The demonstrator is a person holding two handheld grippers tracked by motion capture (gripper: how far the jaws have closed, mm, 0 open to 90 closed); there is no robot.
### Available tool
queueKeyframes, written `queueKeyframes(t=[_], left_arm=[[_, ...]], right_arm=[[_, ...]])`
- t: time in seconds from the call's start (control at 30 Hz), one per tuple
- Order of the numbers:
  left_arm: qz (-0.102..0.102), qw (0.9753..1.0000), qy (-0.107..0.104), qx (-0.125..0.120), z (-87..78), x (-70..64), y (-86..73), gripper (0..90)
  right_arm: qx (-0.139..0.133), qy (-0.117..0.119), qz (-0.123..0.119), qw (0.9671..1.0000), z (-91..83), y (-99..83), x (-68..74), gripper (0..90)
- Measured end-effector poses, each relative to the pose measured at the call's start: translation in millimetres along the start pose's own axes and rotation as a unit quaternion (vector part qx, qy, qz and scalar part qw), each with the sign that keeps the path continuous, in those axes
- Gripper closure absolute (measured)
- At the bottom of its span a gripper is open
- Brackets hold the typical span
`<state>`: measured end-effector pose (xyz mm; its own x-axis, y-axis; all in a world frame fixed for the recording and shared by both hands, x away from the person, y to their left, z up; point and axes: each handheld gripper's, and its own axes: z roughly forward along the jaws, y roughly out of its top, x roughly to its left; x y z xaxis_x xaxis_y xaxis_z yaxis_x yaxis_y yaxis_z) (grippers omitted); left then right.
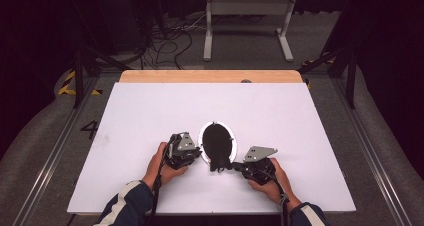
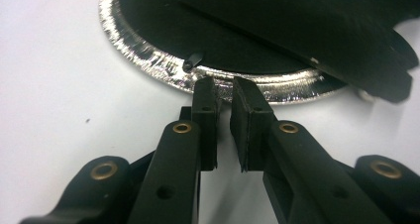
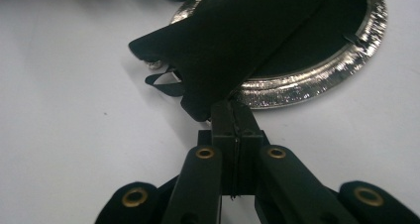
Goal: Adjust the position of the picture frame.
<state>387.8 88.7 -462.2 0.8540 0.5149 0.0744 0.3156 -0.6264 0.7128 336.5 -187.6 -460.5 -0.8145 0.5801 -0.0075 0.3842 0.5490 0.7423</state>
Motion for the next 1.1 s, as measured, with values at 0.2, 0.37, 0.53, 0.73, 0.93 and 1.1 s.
queueKeyframes(t=[0.2,0.37,0.53,0.73,0.93,1.1], left_arm=[[0.0,1.0,0.001,0.002,1.1,2.7,0.7,85.1],[0.002,1.0,0.001,0.003,1.4,3.5,1.2,83.9],[0.064,0.9968,0.038,0.026,-10.6,1.3,3.2,80.2],[0.053,0.9976,0.025,-0.038,-61.8,11.2,-17.8,75.4],[0.027,0.998,0.026,-0.05,-91.3,17.7,-60.3,69.3],[0.001,0.9978,0.036,-0.056,-107.5,22.6,-81.4,64.3]], right_arm=[[0.002,0.011,-0.014,0.9998,3.7,3.4,10.0,90.0],[0.003,0.017,-0.012,0.9998,3.9,3.5,8.4,90.0],[0.012,-0.005,-0.029,0.9995,0.9,4.5,7.3,90.0],[-0.004,-0.03,-0.003,0.9995,-18.7,-0.9,-7.9,90.0],[0.002,-0.037,-0.001,0.9993,-17.9,0.5,-10.7,89.3],[-0.001,-0.031,0.001,0.9995,-20.4,4.0,-8.7,88.1]])
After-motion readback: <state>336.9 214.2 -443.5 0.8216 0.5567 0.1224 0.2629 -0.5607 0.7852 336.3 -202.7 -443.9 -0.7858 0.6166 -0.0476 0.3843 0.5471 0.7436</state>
